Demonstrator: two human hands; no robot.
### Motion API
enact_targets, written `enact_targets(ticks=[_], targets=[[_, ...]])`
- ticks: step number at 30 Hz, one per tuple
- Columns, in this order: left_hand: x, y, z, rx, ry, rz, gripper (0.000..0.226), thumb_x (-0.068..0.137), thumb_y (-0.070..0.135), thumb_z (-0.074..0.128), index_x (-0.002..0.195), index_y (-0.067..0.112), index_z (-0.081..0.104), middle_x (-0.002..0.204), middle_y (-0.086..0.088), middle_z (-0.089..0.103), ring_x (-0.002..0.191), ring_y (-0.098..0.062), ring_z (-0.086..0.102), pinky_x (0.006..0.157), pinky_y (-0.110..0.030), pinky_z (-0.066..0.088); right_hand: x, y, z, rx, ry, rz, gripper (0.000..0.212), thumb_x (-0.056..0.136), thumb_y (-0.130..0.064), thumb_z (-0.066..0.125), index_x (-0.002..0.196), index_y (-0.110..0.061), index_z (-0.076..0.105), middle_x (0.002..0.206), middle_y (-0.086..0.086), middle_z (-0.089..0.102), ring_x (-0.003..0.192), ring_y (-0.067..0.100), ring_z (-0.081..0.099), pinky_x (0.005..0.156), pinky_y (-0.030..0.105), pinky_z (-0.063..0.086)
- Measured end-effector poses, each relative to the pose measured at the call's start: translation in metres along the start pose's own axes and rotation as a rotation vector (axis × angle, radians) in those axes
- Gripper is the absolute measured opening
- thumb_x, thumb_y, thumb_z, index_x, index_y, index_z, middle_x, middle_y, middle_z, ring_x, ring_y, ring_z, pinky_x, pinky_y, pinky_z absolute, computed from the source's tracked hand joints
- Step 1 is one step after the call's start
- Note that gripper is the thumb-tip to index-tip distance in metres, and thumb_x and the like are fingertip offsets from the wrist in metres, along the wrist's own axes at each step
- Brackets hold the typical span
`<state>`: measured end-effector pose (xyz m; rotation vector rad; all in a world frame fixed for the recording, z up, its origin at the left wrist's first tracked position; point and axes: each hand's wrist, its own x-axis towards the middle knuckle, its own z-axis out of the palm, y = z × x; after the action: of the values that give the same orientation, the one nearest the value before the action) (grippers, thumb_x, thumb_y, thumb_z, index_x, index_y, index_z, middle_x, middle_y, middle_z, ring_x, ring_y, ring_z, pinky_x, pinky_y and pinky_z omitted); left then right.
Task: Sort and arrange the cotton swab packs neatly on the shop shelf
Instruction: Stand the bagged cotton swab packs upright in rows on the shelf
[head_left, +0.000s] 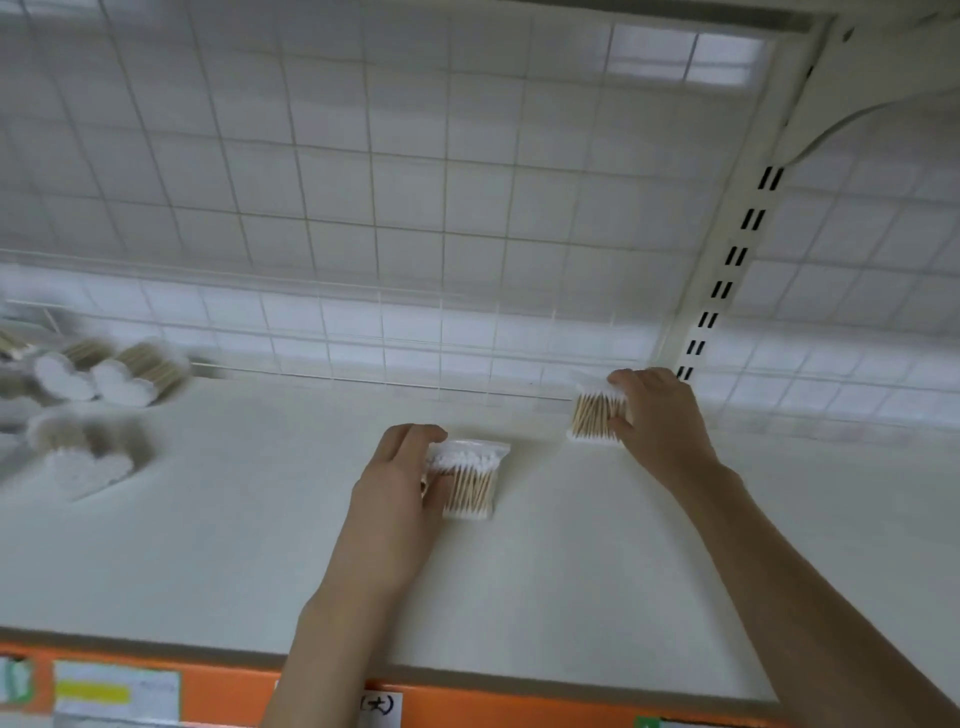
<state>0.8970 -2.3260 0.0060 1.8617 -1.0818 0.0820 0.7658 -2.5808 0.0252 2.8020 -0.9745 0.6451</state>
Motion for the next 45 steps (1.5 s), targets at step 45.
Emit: enact_targets(ticks=[45], targets=[[0.119, 0.079, 0.153, 0.378, -0.359, 0.178, 0.031, 0.09, 0.006, 0.047, 0.121, 0.003, 0.05, 0.124, -0.011, 0.038, 0.096, -0.029, 0.054, 0.083, -0.038, 0.047, -0.056, 0.043, -0.011, 0.071, -0.019, 0.078, 0.036, 0.091, -0.021, 0.046, 0.127, -0.017, 0.049, 0.121, -0.002, 0.051, 0.113, 0.017, 0.044, 0.097, 0.025, 0.034]])
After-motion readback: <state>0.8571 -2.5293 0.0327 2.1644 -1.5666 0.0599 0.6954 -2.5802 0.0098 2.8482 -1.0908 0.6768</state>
